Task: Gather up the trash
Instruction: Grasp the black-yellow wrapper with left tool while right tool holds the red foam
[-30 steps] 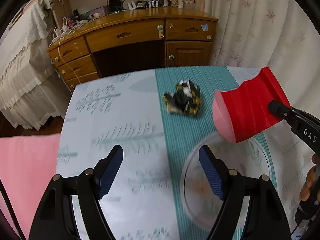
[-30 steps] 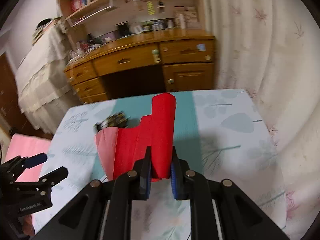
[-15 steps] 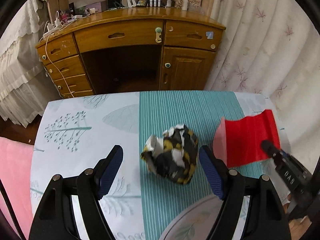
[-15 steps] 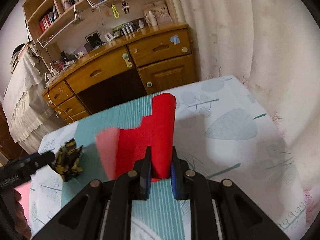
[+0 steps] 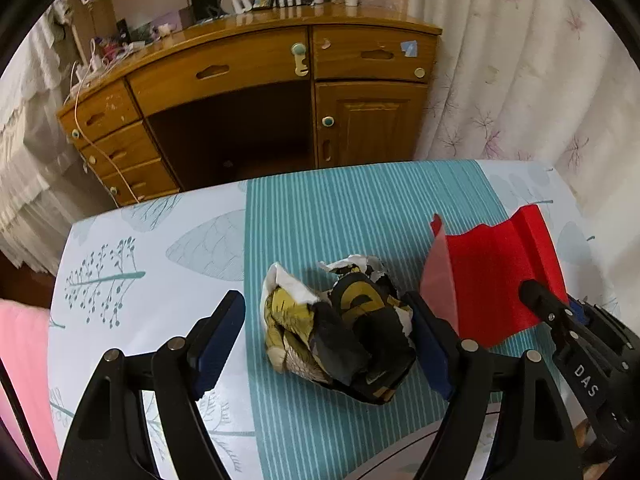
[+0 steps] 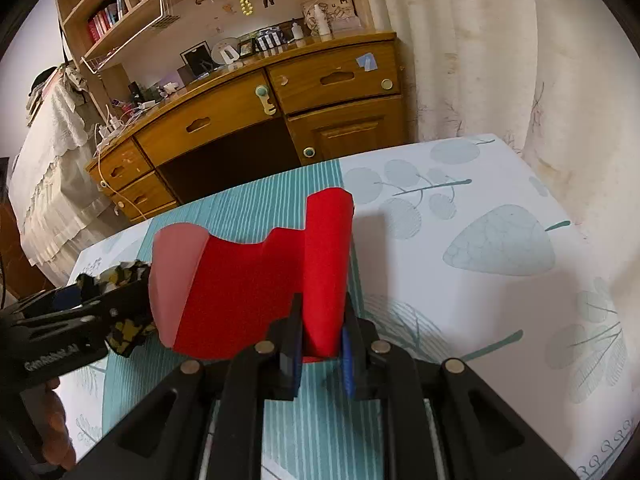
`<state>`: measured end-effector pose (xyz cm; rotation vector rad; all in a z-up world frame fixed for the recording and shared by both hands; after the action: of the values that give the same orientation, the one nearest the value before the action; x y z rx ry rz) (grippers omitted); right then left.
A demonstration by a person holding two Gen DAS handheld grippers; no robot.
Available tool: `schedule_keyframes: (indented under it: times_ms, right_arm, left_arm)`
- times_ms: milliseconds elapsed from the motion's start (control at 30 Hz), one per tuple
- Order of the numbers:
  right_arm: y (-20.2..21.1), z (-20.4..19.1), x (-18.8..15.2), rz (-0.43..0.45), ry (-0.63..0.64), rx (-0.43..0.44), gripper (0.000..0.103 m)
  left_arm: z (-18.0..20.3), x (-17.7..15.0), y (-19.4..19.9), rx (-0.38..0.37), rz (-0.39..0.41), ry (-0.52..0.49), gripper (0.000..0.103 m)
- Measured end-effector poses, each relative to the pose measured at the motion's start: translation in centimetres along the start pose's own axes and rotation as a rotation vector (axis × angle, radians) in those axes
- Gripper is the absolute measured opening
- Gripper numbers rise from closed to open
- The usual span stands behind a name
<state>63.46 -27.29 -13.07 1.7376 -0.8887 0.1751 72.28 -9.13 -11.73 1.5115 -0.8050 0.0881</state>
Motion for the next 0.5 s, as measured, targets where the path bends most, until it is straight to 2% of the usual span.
schedule_keyframes:
  times_ms: [33, 67, 200, 267, 400, 500]
  right_arm:
    - [0.2, 0.1, -0.1, 0.001, 0.003, 0.001, 0.015]
    - [0.2, 0.1, -0.1, 0.000, 0.007, 0.002, 0.015]
    - [0.6, 0.4, -0.5, -0.005, 0.019, 0.003, 0.015]
    - [0.9, 0.4, -0.9, -0.005, 0.030, -0.003, 0.015]
    - [1.8, 0.3, -1.8, -0.013, 0.047, -0.002, 0.015]
    - [3.3, 0.0, -2.8, -0.015, 0.063, 0.006, 0.015]
  left_arm:
    - [0.2, 0.0, 0.0, -0.005, 0.002, -0.004, 0.075]
    - [0.4, -0.1, -0.1, -0.018, 0.006, -0.005, 0.067]
    - [0.8, -0.4, 0.5, 0.005, 0.021, -0.015, 0.059]
    - [1.1, -0.7, 0.8, 0.022, 0.028, -0.021, 0.051]
    - [1.5, -1.6, 2.3, 0.037, 0.036, -0.008, 0.045]
    - [2.0, -2.7, 4.3, 0.021, 0.039, -0.003, 0.040]
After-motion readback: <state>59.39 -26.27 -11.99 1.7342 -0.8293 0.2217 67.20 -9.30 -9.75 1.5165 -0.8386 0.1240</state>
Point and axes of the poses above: each gripper's, at about its wrist camera, not at the fingertips, and y roughly against the way its jaws point, z to its right, x to its top, the point moved 7 cm from there along -y, roughly the way its jaws point, and after that the axes turned 14 degrees about -y, right-handed, at the moved point
